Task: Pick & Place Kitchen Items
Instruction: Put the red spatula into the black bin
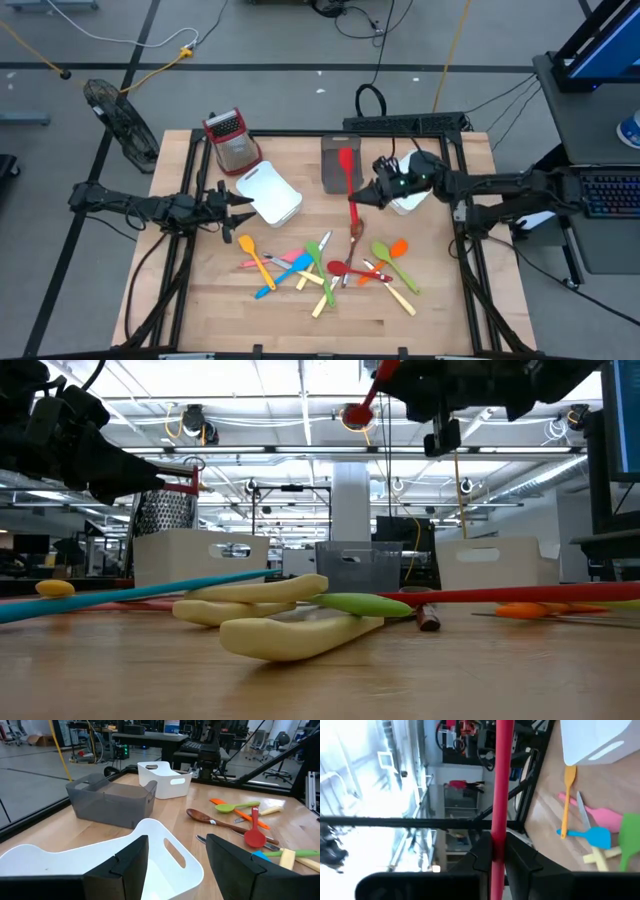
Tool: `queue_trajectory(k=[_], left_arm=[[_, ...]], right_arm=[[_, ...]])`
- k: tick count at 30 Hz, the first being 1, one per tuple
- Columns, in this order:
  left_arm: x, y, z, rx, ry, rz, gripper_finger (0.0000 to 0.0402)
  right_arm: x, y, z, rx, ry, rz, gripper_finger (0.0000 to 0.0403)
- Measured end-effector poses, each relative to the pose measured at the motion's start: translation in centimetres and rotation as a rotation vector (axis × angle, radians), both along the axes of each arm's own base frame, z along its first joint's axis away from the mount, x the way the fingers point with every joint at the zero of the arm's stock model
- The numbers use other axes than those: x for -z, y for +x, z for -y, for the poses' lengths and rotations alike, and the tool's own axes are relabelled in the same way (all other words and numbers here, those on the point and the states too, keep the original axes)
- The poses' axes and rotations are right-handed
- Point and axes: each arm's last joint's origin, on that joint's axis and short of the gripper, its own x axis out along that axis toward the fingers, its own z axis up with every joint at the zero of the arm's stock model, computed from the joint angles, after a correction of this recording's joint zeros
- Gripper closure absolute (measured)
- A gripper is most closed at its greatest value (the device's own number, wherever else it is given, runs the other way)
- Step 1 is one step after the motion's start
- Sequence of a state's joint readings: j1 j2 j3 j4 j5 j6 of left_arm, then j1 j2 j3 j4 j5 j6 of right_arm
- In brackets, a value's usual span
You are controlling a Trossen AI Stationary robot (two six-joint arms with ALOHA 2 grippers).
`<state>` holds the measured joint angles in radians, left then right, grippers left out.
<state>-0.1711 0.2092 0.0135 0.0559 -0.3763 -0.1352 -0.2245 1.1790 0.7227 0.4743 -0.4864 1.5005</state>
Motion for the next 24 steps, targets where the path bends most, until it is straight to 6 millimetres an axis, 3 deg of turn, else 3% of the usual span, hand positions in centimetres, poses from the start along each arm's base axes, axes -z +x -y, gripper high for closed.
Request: queue_trajectory(k=[8,15,24], left_arm=[[0.0,0.0,0.0,0.000,0.001,0.000,0.0197],[0.0,0.0,0.0,0.005,0.030,-0.005,0.0197],[0.0,0.0,0.1,0.033,0.095,-0.019,0.0197]], right_arm=[[2.4,0.6,3.3,-0.007,0.139,-0.115,0.0382],[3.8,1.5,6.1,0.017,0.204,-0.109,0.0382],[3.6,3.3,9.7,-0.042,0.287,-0.130,0.0377]])
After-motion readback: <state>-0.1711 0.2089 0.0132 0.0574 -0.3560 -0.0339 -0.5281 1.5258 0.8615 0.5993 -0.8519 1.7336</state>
